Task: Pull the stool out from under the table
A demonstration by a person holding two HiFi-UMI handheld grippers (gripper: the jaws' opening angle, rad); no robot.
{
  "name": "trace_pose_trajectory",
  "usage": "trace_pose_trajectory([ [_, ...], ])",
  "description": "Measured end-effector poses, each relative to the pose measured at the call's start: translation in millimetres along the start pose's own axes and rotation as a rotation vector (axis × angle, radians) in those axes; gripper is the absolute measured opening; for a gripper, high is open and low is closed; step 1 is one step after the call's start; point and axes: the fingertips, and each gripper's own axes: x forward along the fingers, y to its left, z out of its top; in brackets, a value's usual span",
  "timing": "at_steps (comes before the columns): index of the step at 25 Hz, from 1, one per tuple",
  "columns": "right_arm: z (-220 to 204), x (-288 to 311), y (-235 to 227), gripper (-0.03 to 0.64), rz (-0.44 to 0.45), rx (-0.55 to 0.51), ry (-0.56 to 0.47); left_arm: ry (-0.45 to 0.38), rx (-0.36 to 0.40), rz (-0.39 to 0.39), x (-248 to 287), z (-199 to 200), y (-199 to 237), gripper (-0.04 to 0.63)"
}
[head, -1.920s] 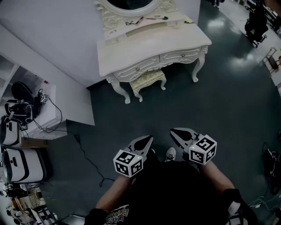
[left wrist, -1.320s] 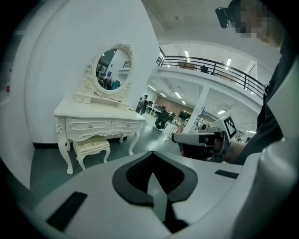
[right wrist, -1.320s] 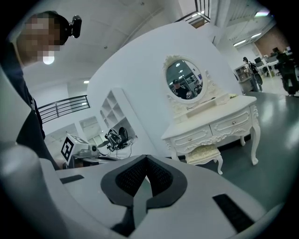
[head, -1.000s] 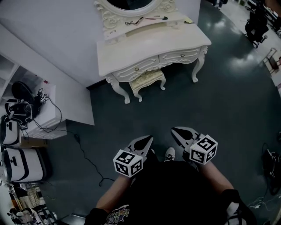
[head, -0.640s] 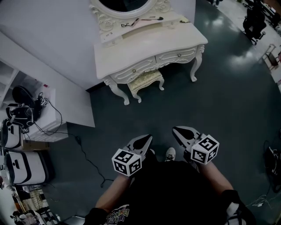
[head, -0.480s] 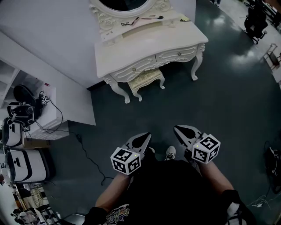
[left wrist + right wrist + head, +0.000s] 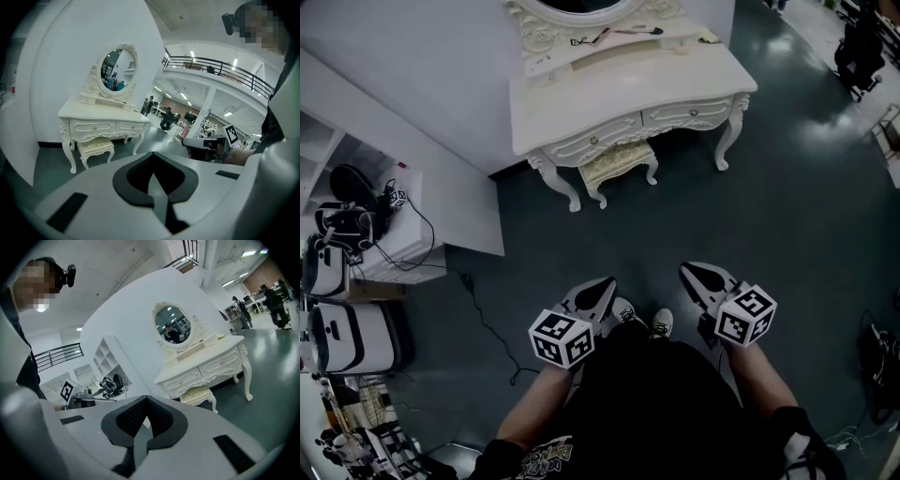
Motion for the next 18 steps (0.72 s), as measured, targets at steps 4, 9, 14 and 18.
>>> trace_pose_trajectory([
  [4,10.0,20.5,1.0,0.028,-0.006,-0.01,-0.006,0.007,-0.017,0.01,1.6,2.4,25.1,0.008],
  [9,21.6,43.7,0.4,0.028,-0.044,-0.044,-0.008,-0.01,-0.022,0.016,2.4,9.5,54.5,0.008],
  [14,35.7,64.8,2.5,0.028,-0.087,-0.069,-0.011,-0.006,0.018,0.004,3.1,15.7,80.0,0.008],
  [18,41.3,82.6,4.8,0.028,-0.112,-0.073,-0.012,-0.01,0.011,-0.012,2.0,18.5,99.4,0.008],
])
